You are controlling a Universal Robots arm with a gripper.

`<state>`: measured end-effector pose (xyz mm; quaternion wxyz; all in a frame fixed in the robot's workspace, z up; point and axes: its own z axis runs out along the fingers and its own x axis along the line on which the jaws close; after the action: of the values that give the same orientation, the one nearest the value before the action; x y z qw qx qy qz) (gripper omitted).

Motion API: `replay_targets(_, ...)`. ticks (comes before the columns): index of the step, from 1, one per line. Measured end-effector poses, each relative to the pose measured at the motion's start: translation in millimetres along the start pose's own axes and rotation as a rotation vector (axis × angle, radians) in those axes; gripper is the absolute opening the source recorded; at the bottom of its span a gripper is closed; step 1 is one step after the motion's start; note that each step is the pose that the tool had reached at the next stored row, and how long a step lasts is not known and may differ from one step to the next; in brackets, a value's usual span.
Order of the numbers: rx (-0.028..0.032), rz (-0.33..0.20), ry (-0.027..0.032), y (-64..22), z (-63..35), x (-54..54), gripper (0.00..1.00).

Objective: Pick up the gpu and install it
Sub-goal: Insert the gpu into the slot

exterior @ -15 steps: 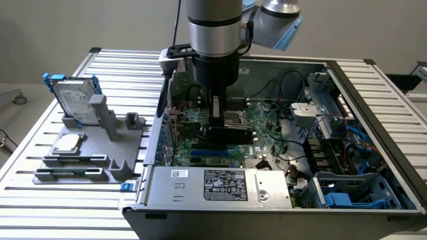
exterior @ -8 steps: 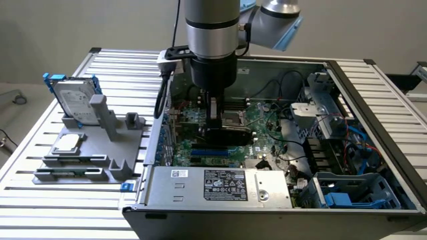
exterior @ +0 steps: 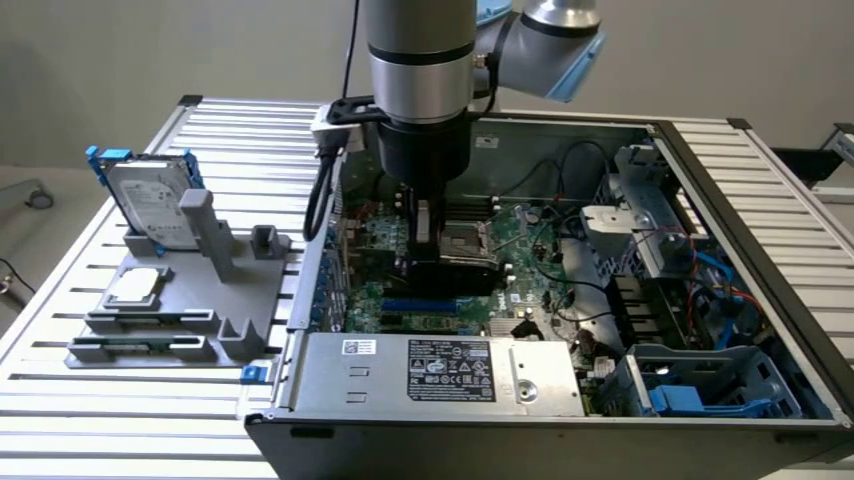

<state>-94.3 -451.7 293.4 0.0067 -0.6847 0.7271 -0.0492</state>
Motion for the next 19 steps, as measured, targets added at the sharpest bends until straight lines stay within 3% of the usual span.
replay_targets(11,-0.0021,0.030,-0.0022,2.9,3.7,1.9,0.26)
replay_targets(19,-0.0040,0.033,-0.0267,3.2,5.1,5.8,0.26)
